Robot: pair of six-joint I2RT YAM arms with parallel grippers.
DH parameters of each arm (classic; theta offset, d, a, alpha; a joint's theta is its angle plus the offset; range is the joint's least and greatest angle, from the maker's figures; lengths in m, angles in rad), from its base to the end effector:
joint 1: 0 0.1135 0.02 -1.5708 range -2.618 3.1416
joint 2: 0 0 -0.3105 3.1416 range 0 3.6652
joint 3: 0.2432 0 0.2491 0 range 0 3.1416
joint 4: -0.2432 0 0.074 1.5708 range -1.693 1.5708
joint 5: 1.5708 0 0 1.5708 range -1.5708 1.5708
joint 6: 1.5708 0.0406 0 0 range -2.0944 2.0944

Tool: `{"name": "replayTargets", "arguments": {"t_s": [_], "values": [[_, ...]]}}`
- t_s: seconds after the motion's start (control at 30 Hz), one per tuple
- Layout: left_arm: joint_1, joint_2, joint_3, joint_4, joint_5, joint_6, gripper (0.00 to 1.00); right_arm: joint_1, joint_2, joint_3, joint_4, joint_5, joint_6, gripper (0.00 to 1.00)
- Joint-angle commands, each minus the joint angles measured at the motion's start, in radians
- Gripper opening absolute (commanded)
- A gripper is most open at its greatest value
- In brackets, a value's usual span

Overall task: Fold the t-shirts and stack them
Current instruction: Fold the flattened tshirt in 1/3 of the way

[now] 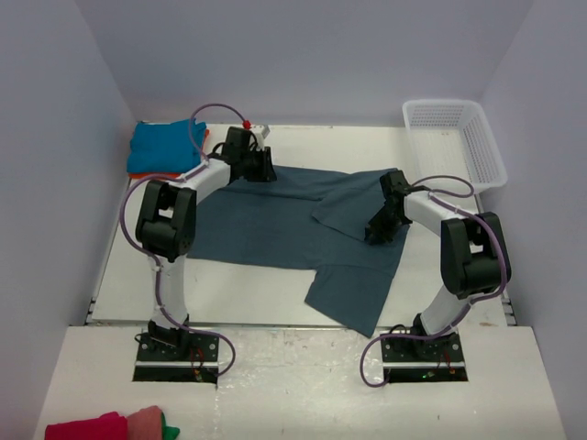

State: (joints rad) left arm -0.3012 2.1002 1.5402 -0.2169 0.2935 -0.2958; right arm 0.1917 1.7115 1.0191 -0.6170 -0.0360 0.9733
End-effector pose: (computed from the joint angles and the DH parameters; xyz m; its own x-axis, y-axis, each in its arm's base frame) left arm 0.4683 -0.1578 0.2248 -0.7806 -0.0497 -0.6230 0.2649 0.8765 -0.4019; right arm 0.3114 0.0619 0.2021 -0.6985 0.7061 -0.1166 0.6718 0.7031 0.2332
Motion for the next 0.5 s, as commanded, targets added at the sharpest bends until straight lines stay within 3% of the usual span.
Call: {"name": "replayTargets", "arguments": {"t_s": [0.0,0.47], "values": [[0.01,-0.068,-0.011,0.053,0.039,-0.003,0.36,0.009,0.002,0.03,-0.046,0.024,0.024,0.22],[0.011,-0.088,-0.043,0.083,0.073,-0.016,0.37,0.012,0.08,0.136,-0.125,0.041,0.005,0.24]]}}
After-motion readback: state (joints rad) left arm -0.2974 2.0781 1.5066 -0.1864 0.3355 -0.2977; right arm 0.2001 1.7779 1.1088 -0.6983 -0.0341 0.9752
